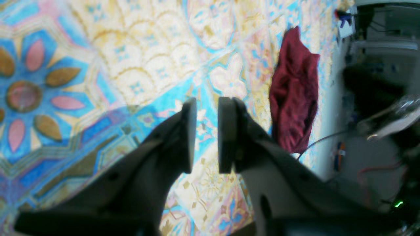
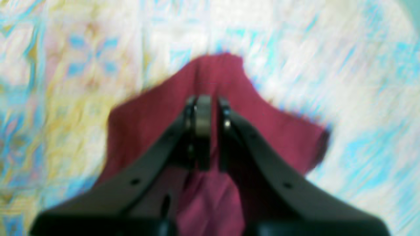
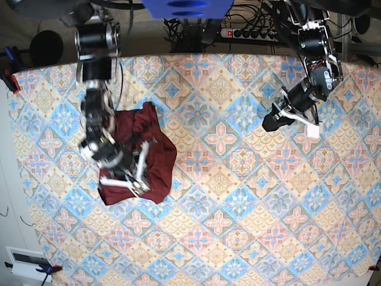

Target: Layout the t-shirt on the table in an organized manner, then fold the t-shirt properly

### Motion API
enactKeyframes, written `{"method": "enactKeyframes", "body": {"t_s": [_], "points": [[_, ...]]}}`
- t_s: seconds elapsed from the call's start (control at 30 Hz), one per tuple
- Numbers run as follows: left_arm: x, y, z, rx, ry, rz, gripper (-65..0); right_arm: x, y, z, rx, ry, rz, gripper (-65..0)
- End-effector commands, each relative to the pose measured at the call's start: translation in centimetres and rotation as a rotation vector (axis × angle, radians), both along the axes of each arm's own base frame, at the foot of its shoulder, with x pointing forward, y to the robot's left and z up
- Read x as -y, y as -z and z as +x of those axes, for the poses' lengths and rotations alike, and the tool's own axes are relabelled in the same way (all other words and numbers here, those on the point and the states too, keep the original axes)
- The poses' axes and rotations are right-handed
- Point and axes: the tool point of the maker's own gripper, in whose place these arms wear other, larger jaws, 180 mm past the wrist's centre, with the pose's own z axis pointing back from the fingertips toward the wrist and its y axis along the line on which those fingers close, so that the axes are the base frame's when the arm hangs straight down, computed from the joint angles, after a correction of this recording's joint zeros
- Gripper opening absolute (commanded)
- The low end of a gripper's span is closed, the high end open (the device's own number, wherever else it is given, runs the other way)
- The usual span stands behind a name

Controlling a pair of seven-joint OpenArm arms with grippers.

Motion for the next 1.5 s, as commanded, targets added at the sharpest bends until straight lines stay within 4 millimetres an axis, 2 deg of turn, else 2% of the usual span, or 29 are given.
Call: {"method": "enactKeyframes", "body": {"t_s": [0.0,0.07,0.17,0.27,0.47,0.57,0.7,0.77,0.9,1.07,1.27,1.33,1.4,1.47], "points": [[0.1,-2.0,0.5,0.066,0.015,0.015,-54.4,0.7,-1.5,0.1,0.05,0.023,0.039,-62.1],[0.4,-2.6,-0.2,0.078,0.027,0.031,-57.5,3.0,-1.4,-1.9,0.049,0.073,0.071,-62.1],[0.7,-3.3,-1.0,0.092,0.042,0.045,-65.0,5.1,-1.5,-4.5,0.049,0.11,0.098,-62.1],[-0.2,-3.2,-2.1,0.077,0.027,0.068,-65.0,6.8,-1.8,-7.4,0.049,0.145,0.11,-62.1],[-1.6,-4.5,-5.8,0.062,0.033,0.159,-65.0,11.5,-0.7,-14.0,-0.043,0.295,0.173,-62.1],[-3.4,-4.0,-7.8,0.016,-0.006,0.192,-65.0,13.3,0.0,-17.3,-0.088,0.363,0.23,-62.1],[-5.4,-3.1,-10.6,-0.06,-0.047,0.229,-65.0,14.6,1.8,-21.7,-0.186,0.417,0.212,-62.1],[-6.5,-2.5,-12.7,-0.117,-0.068,0.251,-65.0,15.1,2.8,-24.2,-0.249,0.438,0.193,-62.1],[-8.2,-1.8,-16.0,-0.204,-0.099,0.287,-65.0,15.7,4.0,-28.2,-0.347,0.456,0.16,-62.1],[-8.7,-0.4,-20.9,-0.349,-0.076,0.325,-65.0,15.7,5.8,-33.7,-0.496,0.48,0.143,-62.1],[-10.8,2.5,-24.5,-0.496,-0.018,0.531,-65.0,16.7,9.2,-39.6,-0.677,0.575,0.166,-62.1],[-10.7,4.1,-25.4,-0.521,0.003,0.563,-65.0,17.4,10.6,-41.8,-0.743,0.609,0.142,-62.1],[-10.2,6.5,-26.8,-0.554,0.017,0.562,-65.0,18.2,11.7,-44.1,-0.808,0.633,0.102,-62.1],[-9.7,8.8,-27.9,-0.573,0.025,0.563,-65.0,18.4,12.8,-45.5,-0.836,0.641,0.08,-62.1]]}}
